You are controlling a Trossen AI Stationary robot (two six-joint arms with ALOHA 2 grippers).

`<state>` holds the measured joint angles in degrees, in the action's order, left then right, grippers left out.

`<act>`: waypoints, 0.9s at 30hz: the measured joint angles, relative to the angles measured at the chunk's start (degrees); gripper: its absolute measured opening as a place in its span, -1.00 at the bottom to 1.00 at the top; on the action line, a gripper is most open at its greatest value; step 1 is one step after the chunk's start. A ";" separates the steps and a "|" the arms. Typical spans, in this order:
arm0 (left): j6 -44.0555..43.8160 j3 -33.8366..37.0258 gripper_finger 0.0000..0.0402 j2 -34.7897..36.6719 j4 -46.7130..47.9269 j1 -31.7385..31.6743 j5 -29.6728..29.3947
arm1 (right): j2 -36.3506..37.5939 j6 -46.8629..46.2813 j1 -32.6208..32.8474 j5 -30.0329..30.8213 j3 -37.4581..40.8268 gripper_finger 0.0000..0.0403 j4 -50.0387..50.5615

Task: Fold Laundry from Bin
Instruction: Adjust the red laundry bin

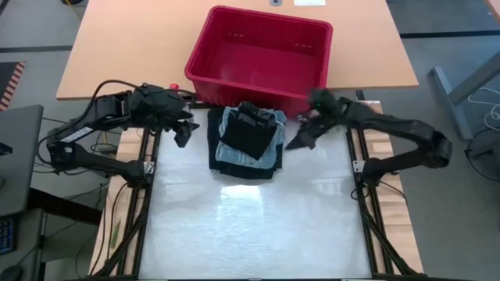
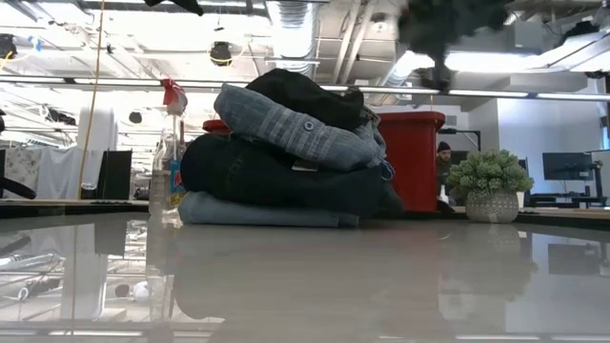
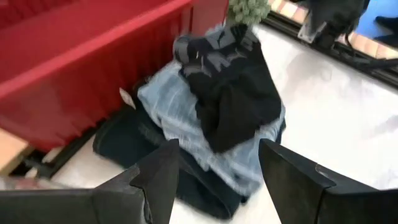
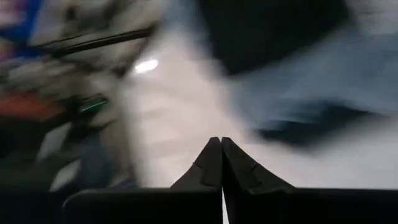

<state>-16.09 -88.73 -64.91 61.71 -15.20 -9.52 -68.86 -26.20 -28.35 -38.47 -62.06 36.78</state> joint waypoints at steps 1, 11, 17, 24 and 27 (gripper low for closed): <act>0.29 -0.02 0.02 -0.36 -1.14 -0.05 -0.04 | 0.51 1.33 -2.16 3.97 0.01 -0.89 2.98; 0.43 -0.02 0.02 -4.83 -4.75 -5.32 3.02 | -6.57 11.02 -20.39 9.34 -0.27 -0.92 4.91; -2.83 -0.02 0.02 -5.56 -4.74 -7.52 6.06 | -9.31 17.40 -25.89 18.58 -2.94 -0.88 6.55; -5.29 -0.02 0.02 -5.50 -4.83 -7.78 4.75 | -9.24 21.13 -29.86 26.68 -5.05 -0.91 0.02; -5.43 -0.02 0.02 -5.50 -4.98 -7.78 4.05 | -10.18 21.64 -30.98 30.01 -5.21 -0.90 -3.13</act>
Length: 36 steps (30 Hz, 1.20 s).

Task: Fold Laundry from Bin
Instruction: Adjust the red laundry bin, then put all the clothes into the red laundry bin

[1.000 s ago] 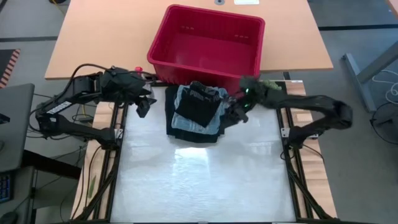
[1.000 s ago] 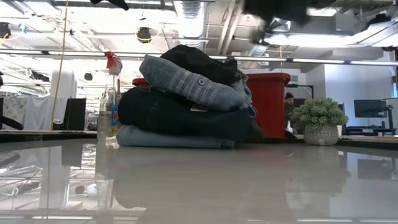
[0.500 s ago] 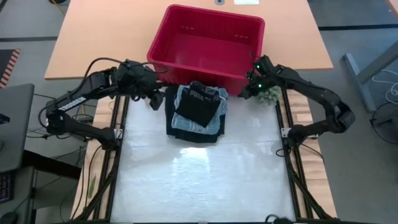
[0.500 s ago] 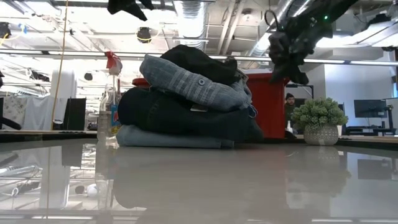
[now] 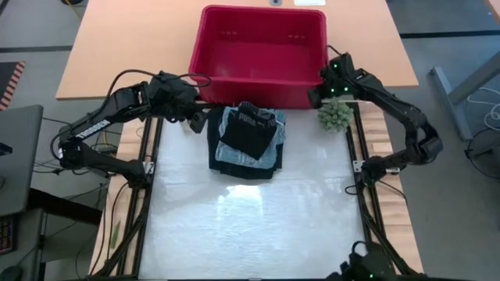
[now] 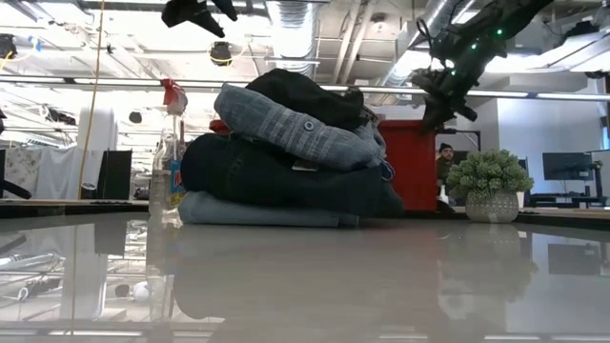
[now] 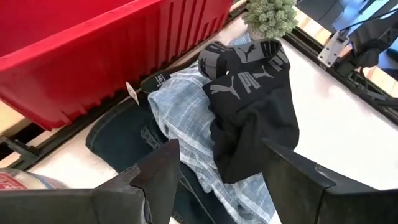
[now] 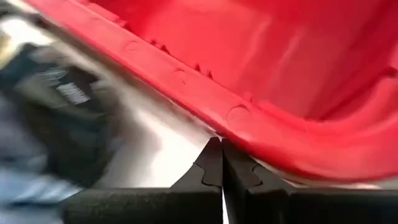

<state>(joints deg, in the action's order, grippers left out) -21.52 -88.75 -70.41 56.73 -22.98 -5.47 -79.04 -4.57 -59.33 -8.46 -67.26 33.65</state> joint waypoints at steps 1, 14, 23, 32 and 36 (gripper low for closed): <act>-0.12 0.02 0.02 0.00 -0.25 0.00 -0.02 | -0.38 0.36 -0.56 0.94 0.00 -0.90 -0.65; -7.09 2.28 0.02 1.38 6.87 5.75 0.30 | 9.32 -3.28 13.44 -8.16 0.02 -0.86 13.88; -22.38 32.32 0.02 12.92 -20.89 17.20 -1.84 | 18.90 -24.53 32.63 -10.03 14.26 -0.47 -2.07; -9.29 39.93 0.02 12.28 -48.31 15.09 -0.42 | 15.70 -31.77 43.43 -4.45 23.41 -0.25 -35.05; -7.08 39.81 0.02 6.21 -59.71 9.94 9.41 | 7.58 -29.69 42.95 -5.74 23.54 -0.70 -47.27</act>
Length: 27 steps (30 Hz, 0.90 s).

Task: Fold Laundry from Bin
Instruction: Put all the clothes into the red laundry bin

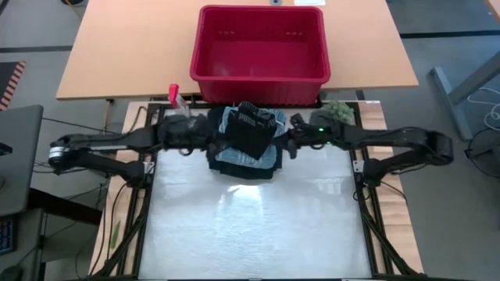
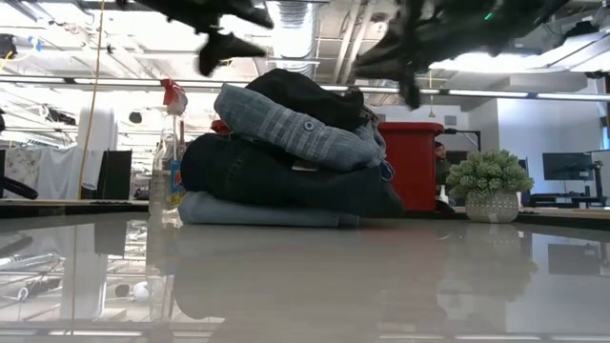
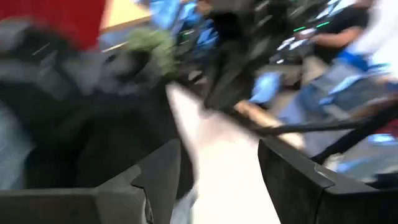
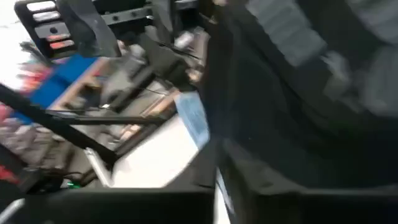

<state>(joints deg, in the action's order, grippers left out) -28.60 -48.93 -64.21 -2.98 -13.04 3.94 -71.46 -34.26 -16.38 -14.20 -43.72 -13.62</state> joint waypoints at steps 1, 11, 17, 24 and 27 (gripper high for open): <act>-0.25 -0.43 0.00 -1.86 -3.09 -1.29 3.01 | -2.39 0.07 -0.24 -2.11 0.00 -0.84 -4.36; 8.21 -10.87 -0.42 -16.56 -2.72 -11.18 -0.88 | -18.10 10.96 -3.70 -3.02 -2.73 -0.92 -18.75; 4.26 -12.12 -0.61 -26.28 3.90 -14.18 1.83 | -25.46 13.08 -8.08 -2.71 -5.10 -0.92 -15.84; 2.14 -11.57 -0.75 -33.12 10.83 -14.35 -3.51 | -35.65 13.54 -9.66 -8.20 -5.62 -0.92 -16.90; 1.73 -11.23 -0.80 -33.16 11.18 -14.41 -5.14 | -36.26 14.06 -9.00 -8.10 -5.64 -0.92 -16.90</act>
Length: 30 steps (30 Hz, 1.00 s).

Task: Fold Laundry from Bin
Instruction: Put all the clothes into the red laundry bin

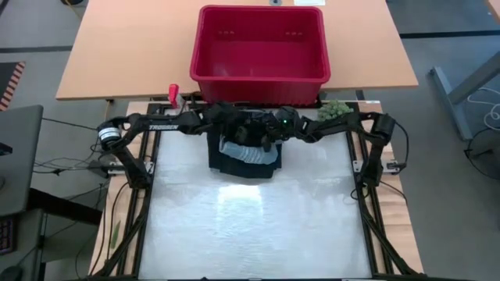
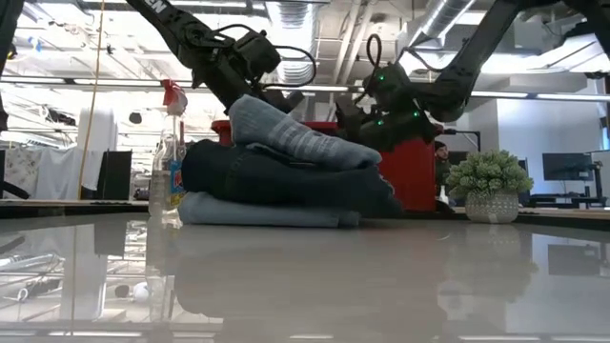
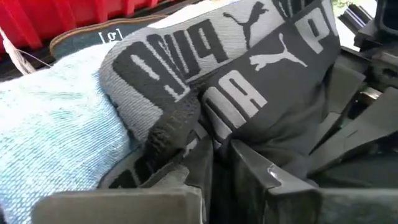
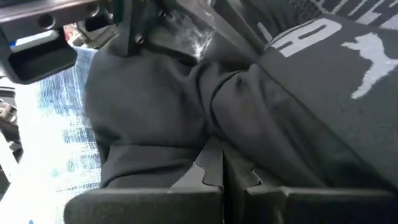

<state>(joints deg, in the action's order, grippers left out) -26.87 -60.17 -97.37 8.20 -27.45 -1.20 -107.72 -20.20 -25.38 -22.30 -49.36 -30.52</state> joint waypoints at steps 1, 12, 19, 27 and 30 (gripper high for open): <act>0.00 0.05 -0.81 0.29 -0.10 -0.07 0.01 | 0.33 0.21 0.08 0.12 0.02 -0.92 0.29; 5.72 0.59 -0.70 11.76 -1.01 -0.59 -4.67 | 15.25 3.91 -2.51 1.60 0.51 -0.76 8.49; 6.12 0.49 -0.35 21.99 -2.33 -1.40 -5.56 | 22.73 5.07 -4.88 -1.86 0.50 -0.64 10.85; -3.33 0.38 0.09 29.32 7.81 0.17 1.65 | 31.73 -4.83 -3.61 -7.88 0.40 -0.31 21.74; -5.53 1.27 0.20 29.30 16.36 2.52 1.61 | 33.14 -6.61 -0.71 -7.94 0.38 -0.07 32.43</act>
<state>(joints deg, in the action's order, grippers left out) -32.40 -58.89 -68.07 24.57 -24.92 0.41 -74.58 -26.81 -26.09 -30.24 -48.98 1.92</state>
